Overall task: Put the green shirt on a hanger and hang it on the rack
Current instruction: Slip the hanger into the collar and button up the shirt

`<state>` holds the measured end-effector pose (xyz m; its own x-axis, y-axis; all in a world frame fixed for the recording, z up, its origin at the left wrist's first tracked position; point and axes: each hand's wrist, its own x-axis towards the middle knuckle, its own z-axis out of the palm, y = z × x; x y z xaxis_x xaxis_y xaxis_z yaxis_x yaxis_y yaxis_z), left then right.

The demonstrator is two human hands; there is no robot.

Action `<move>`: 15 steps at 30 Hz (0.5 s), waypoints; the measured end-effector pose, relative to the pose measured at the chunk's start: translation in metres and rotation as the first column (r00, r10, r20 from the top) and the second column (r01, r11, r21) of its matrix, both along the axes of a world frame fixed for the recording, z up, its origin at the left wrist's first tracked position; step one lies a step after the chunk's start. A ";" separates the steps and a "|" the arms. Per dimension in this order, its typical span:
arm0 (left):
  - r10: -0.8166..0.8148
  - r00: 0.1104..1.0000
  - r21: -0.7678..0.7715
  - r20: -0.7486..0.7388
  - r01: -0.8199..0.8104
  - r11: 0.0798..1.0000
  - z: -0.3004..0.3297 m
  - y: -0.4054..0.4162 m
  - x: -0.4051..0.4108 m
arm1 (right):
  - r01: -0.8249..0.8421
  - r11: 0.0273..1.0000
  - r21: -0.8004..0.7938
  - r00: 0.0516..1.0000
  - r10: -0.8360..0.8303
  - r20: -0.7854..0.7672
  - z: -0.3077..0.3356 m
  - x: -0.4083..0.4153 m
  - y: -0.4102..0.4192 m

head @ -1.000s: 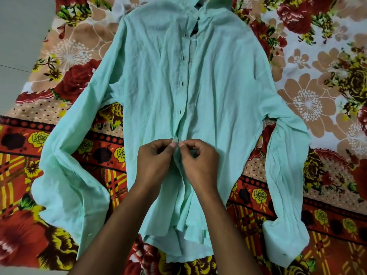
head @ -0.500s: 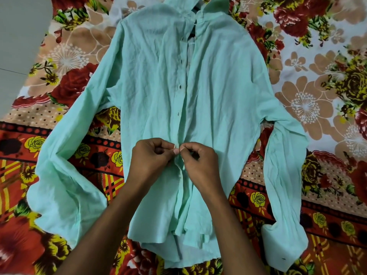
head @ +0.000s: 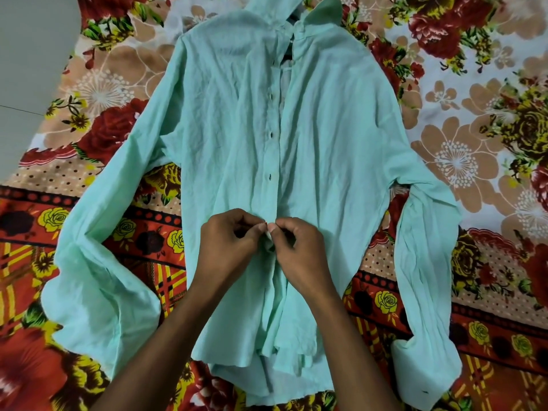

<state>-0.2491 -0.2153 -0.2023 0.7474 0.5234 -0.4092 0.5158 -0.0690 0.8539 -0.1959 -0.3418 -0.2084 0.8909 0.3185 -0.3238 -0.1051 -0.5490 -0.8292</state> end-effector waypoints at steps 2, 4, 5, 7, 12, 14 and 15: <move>0.105 0.993 -0.252 -0.053 -0.115 0.961 0.001 0.000 0.001 | 0.026 0.999 -0.024 1.000 -0.026 0.014 0.001 -0.001 0.000; 0.114 0.984 -0.363 -0.136 -0.157 0.918 0.000 0.002 0.003 | 0.028 0.995 -0.094 0.999 -0.024 0.049 0.002 0.002 0.000; 0.077 0.984 -0.310 -0.159 -0.124 0.943 -0.003 0.002 0.004 | 0.007 0.989 -0.150 0.998 0.002 0.057 0.003 0.004 0.000; 0.001 0.987 -0.008 -0.162 -0.002 1.000 -0.005 0.006 0.009 | -0.042 0.965 -0.258 0.997 0.057 0.050 0.004 0.011 0.000; -0.033 0.999 0.443 0.018 0.021 0.896 0.006 0.006 0.042 | 0.123 0.985 -0.119 0.975 -0.098 0.199 0.006 0.035 0.011; -0.104 0.995 0.521 -0.004 0.091 0.849 0.001 0.000 0.058 | 0.170 0.981 -0.089 0.967 -0.148 0.207 0.006 0.044 0.018; -0.126 0.991 0.535 -0.041 0.128 0.835 -0.003 -0.002 0.064 | 0.178 0.980 -0.083 0.966 -0.158 0.205 0.005 0.047 0.021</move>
<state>-0.1848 -0.2169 -0.2049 0.8215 0.5620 -0.0960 0.4739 -0.5796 0.6630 -0.1491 -0.3207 -0.2033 0.9781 0.1333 -0.1598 -0.0439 -0.6183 -0.7847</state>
